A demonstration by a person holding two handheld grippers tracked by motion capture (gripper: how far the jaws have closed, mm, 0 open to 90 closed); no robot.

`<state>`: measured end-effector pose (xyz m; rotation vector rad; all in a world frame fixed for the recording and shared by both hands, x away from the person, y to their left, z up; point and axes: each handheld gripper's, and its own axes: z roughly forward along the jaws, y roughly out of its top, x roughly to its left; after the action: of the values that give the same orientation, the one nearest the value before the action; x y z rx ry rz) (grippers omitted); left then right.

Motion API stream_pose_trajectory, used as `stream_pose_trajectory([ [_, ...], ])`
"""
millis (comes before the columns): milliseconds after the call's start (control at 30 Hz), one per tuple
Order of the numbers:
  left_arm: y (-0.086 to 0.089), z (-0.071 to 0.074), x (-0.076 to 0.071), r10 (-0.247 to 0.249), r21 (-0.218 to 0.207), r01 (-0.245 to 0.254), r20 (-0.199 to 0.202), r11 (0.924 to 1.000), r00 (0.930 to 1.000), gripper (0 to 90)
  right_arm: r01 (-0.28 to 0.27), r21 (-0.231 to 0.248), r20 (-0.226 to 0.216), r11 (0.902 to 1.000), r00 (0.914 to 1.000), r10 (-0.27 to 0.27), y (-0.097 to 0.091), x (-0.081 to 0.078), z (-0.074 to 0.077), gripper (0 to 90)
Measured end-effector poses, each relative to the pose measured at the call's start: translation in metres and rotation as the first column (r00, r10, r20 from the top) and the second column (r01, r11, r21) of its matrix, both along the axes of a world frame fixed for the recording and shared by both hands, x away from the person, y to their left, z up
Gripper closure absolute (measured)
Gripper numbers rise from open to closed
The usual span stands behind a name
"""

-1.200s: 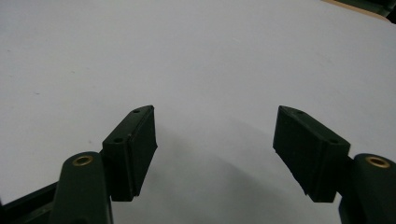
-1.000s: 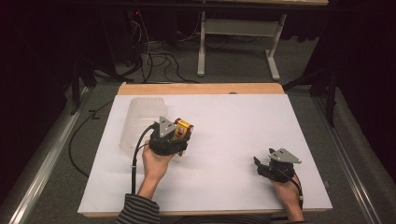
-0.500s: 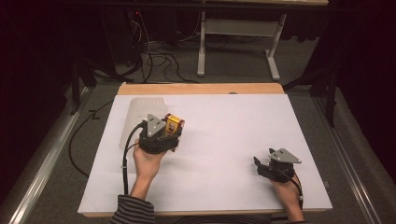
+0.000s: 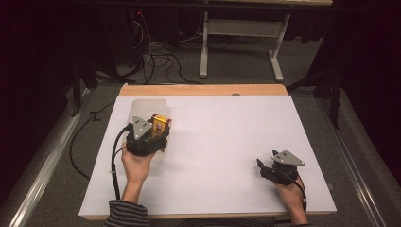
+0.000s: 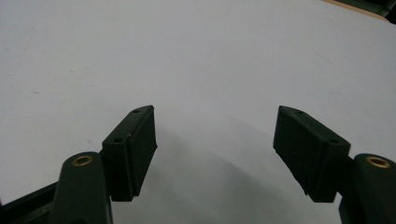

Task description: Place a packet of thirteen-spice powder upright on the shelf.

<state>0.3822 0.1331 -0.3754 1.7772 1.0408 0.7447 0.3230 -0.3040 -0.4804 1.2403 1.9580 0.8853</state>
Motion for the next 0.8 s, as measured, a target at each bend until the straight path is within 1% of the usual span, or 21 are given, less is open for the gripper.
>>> stream_pose_trajectory([
  [200,0.008,-0.003,0.0,0.032,0.011,-0.032,0.001,0.9994,0.9995,32.6,0.001,0.0,-0.002,1.0,1.0,-0.001,0.0,0.0,0.0,30.3],
  [333,0.013,-0.007,0.001,0.048,0.019,-0.048,-0.006,0.9987,0.9988,32.5,0.001,0.001,-0.002,1.0,1.0,-0.001,0.0,0.0,0.0,30.2],
  [467,0.017,-0.011,0.001,0.068,0.035,-0.067,-0.008,0.9971,0.9977,32.5,0.002,0.0,-0.001,1.0,1.0,-0.002,0.0,0.0,0.0,30.2],
  [567,0.021,-0.013,0.0,0.08,0.038,-0.08,-0.005,0.996,0.9967,32.5,0.002,0.0,-0.002,1.0,1.0,-0.002,0.0,0.0,0.0,30.2],
  [733,0.027,-0.018,-0.001,0.096,0.048,-0.095,-0.013,0.9943,0.9953,32.5,0.001,-0.004,-0.003,1.0,1.0,-0.001,0.0,0.0,0.0,30.3],
  [800,0.029,-0.02,-0.001,0.104,0.043,-0.103,-0.013,0.9937,0.9945,32.4,0.002,-0.003,-0.004,1.0,1.0,-0.002,0.0,0.0,0.0,30.2],
])
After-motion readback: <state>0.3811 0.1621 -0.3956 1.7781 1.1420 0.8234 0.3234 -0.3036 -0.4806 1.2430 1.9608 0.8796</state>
